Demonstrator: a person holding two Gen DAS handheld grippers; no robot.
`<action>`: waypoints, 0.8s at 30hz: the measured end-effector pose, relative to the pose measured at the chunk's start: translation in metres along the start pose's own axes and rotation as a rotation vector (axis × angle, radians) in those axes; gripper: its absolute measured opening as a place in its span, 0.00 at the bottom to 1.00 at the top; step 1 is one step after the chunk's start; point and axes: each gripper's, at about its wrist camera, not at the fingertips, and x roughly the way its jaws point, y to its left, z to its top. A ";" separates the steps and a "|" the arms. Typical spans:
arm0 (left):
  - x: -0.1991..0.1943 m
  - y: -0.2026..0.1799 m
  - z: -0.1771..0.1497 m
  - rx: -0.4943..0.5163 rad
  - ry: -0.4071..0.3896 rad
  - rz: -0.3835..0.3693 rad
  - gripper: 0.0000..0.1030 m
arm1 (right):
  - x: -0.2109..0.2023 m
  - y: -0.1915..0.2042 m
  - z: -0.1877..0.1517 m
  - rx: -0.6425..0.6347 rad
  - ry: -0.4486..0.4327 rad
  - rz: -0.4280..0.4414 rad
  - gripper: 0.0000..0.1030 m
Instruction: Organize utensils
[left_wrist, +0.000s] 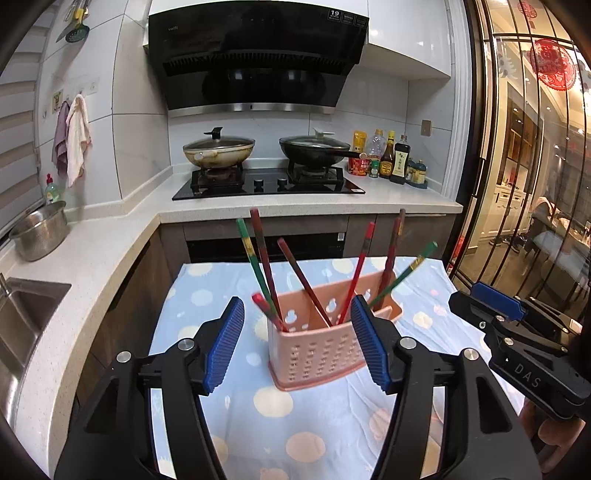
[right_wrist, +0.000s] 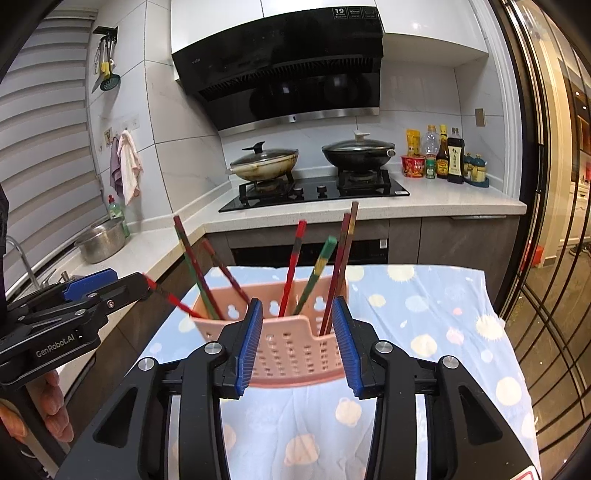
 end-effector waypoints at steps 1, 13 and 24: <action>-0.001 0.000 -0.003 -0.002 0.004 0.002 0.57 | -0.002 0.000 -0.003 0.000 0.004 -0.001 0.38; -0.012 -0.006 -0.044 -0.028 0.048 -0.001 0.66 | -0.027 0.008 -0.044 -0.018 0.033 -0.034 0.45; -0.029 -0.014 -0.067 -0.015 0.033 0.045 0.82 | -0.046 0.011 -0.066 -0.018 0.041 -0.071 0.55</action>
